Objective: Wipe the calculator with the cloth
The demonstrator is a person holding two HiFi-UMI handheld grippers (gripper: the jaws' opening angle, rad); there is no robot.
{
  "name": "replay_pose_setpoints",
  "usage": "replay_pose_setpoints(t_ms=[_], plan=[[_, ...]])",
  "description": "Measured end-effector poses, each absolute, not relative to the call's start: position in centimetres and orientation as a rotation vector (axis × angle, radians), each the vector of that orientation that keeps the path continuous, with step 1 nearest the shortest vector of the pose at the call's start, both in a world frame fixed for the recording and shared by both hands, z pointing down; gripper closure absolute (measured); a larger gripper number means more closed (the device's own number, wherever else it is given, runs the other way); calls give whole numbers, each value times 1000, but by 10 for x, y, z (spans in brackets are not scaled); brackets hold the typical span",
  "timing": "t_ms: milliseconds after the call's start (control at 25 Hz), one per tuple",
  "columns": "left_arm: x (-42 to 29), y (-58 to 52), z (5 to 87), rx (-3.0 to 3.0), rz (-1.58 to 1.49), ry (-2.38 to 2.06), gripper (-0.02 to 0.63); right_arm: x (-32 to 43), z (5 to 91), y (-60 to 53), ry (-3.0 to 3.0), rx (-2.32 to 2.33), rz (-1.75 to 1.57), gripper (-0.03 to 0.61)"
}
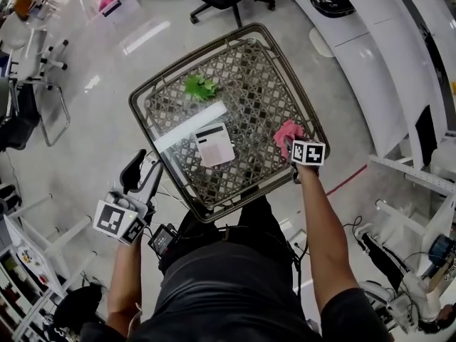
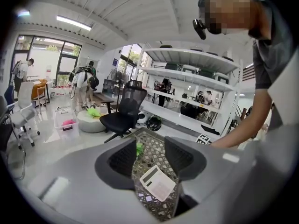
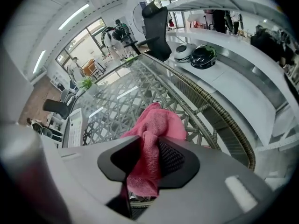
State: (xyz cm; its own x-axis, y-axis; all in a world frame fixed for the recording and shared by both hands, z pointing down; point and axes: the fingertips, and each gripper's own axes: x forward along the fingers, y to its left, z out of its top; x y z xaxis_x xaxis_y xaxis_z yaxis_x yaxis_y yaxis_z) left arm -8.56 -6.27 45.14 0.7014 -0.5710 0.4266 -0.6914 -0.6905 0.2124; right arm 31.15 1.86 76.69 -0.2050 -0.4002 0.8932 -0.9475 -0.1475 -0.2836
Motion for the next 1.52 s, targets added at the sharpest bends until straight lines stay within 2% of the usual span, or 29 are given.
replay_pose_setpoints(t_ms=[400,880,1520], plan=[[-110,-71,451,2536,436,-1018,402,269,715,-15,-1767,1586,1246,483],[-163,-74,454,2482,383,-1112,402,141,678,-68,-2040,1423,1121,483],[-226,-72,469,2393,344,-1210,402,-9,711,-57,-2128,1041,1006,483]])
